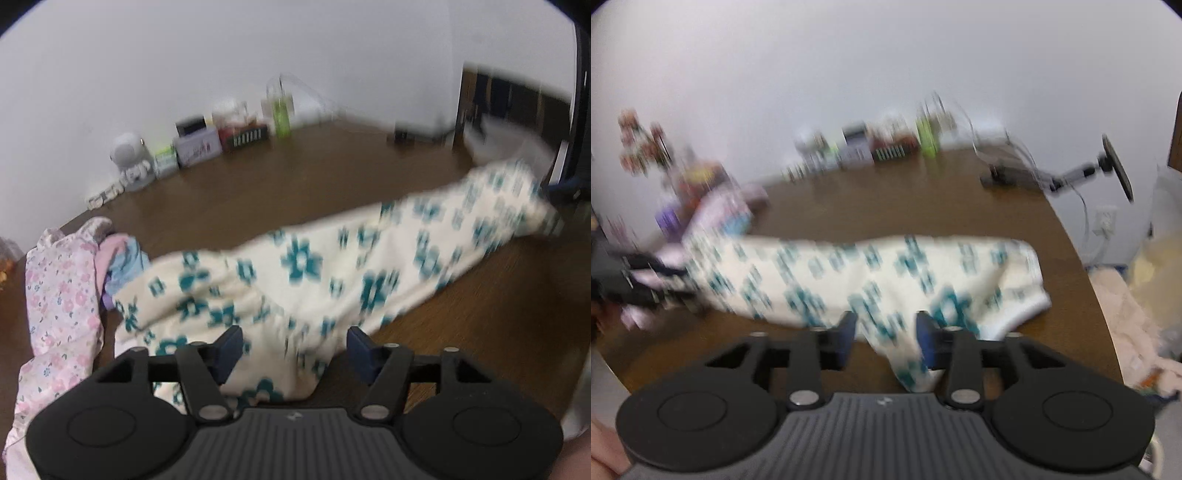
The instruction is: Fold clothes
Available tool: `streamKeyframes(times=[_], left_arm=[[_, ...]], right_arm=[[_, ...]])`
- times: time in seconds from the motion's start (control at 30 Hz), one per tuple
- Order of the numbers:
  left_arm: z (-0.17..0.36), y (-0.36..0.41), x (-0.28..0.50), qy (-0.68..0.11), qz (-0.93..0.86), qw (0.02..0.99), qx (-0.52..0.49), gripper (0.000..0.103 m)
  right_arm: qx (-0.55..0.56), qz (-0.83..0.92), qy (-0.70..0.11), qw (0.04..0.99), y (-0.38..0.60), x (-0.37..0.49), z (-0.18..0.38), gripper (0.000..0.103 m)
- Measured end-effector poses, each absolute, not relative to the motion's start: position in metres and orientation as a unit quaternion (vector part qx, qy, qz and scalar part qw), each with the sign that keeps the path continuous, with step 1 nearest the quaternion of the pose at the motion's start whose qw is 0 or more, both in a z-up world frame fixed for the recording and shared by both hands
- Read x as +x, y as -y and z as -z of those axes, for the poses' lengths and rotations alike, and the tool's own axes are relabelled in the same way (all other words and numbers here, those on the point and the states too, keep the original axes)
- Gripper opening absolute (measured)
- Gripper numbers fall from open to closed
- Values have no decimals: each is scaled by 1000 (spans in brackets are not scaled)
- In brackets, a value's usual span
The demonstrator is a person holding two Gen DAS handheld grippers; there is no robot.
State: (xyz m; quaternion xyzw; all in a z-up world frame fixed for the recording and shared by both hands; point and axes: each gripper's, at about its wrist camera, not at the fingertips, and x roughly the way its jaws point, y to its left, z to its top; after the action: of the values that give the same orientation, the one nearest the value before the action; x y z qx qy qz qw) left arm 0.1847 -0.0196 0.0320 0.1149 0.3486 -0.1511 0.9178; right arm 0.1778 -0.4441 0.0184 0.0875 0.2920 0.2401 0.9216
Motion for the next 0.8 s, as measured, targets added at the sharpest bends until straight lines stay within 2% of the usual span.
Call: streamKeyframes(times=[0.13,0.17,0.23,0.33,0.4,0.57,0.8], left_arm=[[-55,26,212,-332,171,924,80,60],[-58,32,222,-331,174,924,81,56],[-48,47,246,-347,174,916,96,36],[-16,57,280,-391,145,902,113,24],[3,50,292,-412,143,894,100,26],[11,11,293,-415,157,896,-8,28],[8,-36,290,-407,149,892,-130,18]], right_arm=[[99,-233,-258,932,433,202,-39,42],[83,-220,-263,936,423,213,-39,42],[51,-197,-274,940,406,233,-34,40],[6,-164,-301,939,388,251,-12,39],[-15,-150,-316,937,389,254,2,39],[-5,-141,-330,933,412,243,16,39],[22,-165,-301,939,406,233,4,40]])
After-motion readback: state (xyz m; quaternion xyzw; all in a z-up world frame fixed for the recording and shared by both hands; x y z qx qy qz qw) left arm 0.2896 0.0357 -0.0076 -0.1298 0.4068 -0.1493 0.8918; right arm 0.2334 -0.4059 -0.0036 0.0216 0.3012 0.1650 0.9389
